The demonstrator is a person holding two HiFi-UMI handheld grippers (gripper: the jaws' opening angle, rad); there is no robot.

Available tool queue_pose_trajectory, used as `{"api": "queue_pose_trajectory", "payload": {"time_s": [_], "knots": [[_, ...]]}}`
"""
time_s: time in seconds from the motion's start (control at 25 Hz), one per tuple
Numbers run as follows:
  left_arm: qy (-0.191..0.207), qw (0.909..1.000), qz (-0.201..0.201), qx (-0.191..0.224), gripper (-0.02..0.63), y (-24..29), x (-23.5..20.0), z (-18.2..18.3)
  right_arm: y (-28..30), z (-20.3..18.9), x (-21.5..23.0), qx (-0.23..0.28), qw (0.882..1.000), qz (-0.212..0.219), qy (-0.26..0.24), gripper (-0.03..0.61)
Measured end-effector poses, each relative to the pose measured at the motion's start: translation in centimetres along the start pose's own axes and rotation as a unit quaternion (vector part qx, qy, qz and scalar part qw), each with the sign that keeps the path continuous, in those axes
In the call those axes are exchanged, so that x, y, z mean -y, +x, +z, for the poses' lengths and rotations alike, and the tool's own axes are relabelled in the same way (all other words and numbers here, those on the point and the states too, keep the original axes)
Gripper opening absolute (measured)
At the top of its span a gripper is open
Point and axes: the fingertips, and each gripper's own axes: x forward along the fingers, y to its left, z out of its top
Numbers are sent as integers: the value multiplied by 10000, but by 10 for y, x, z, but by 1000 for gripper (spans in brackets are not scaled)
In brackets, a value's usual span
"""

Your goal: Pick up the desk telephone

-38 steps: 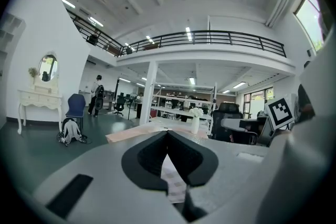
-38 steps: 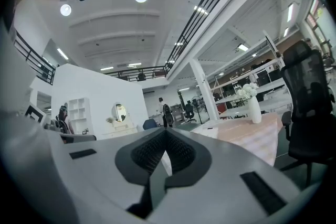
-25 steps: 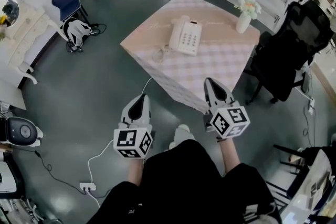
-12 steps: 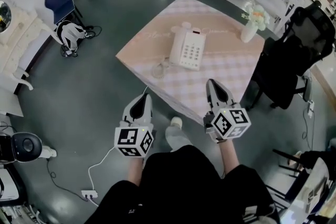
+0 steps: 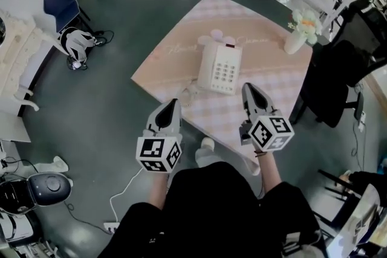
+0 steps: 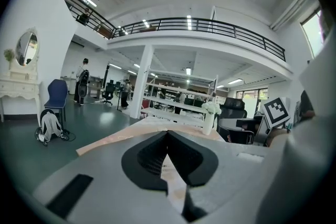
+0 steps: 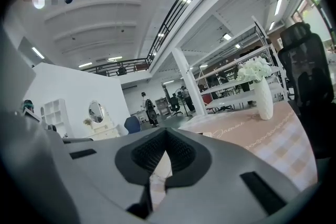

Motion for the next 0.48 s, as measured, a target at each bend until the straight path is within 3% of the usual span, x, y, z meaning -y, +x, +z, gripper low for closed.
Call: {"api": "queue_pose_trajectory", "payload": {"time_s": [0.48], "knots": [[-181, 9987, -194, -433, -2, 73, -14, -3, 51, 1, 44, -243, 9993, -139, 261, -8]]}}
